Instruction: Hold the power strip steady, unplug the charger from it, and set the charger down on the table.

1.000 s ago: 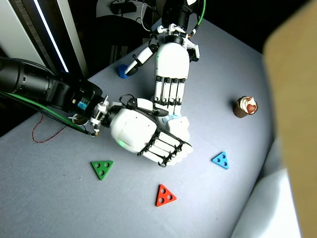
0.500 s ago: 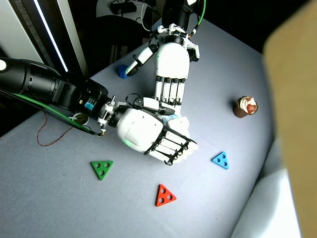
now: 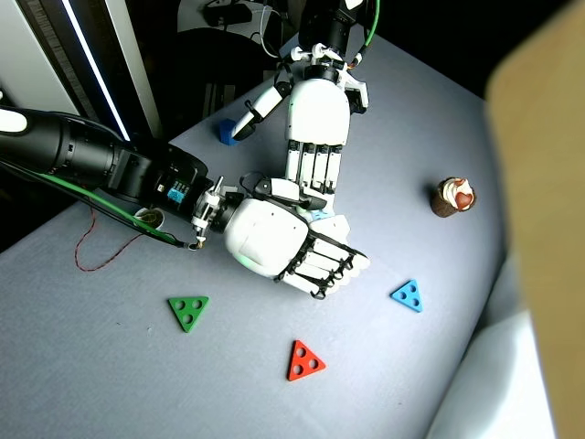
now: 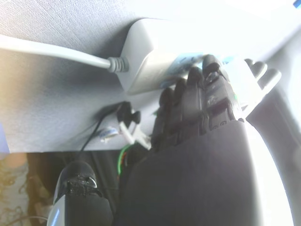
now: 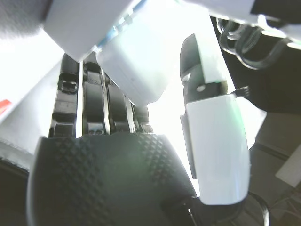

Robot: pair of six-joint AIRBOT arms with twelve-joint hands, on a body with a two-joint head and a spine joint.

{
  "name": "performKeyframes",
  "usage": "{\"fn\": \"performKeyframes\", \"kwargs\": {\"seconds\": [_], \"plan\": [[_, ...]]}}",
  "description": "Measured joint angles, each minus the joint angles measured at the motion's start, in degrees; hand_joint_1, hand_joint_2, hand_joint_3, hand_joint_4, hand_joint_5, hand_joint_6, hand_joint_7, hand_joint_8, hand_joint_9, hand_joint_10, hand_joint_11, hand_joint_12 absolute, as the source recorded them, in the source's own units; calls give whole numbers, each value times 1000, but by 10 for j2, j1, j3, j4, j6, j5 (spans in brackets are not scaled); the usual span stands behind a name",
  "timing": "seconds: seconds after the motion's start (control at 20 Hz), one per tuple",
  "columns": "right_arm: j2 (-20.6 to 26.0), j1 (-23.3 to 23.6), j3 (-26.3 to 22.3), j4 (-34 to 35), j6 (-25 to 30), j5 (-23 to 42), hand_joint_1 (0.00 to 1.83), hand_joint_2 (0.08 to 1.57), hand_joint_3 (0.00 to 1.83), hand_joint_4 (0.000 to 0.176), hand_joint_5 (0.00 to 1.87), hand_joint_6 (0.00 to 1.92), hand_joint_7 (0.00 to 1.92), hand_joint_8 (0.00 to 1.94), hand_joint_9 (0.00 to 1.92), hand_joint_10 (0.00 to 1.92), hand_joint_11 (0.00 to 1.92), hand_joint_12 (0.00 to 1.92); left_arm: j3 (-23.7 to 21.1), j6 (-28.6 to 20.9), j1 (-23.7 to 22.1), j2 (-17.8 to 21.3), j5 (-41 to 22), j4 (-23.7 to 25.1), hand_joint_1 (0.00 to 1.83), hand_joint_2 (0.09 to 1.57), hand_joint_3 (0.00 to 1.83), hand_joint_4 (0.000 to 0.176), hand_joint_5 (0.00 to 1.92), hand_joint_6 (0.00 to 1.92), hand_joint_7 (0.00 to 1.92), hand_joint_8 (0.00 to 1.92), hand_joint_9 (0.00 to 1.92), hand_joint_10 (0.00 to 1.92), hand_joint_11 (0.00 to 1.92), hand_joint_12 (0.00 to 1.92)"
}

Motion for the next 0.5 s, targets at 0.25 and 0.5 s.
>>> {"fn": "performKeyframes", "kwargs": {"seconds": [0.25,0.5], "plan": [[-5,2,8,-2,0,0,1045,1091,0,0,600,10,653,13,669,18,378,811,0,0,0,0,0,0,0,928,2,0,137,3,114,3,97,5,93,74],[-5,3,15,3,-1,12,1246,1052,0,4,1089,864,1199,496,1161,6,912,652,0,-2,0,0,-7,0,0,913,0,0,133,0,114,1,93,1,93,72]]}}
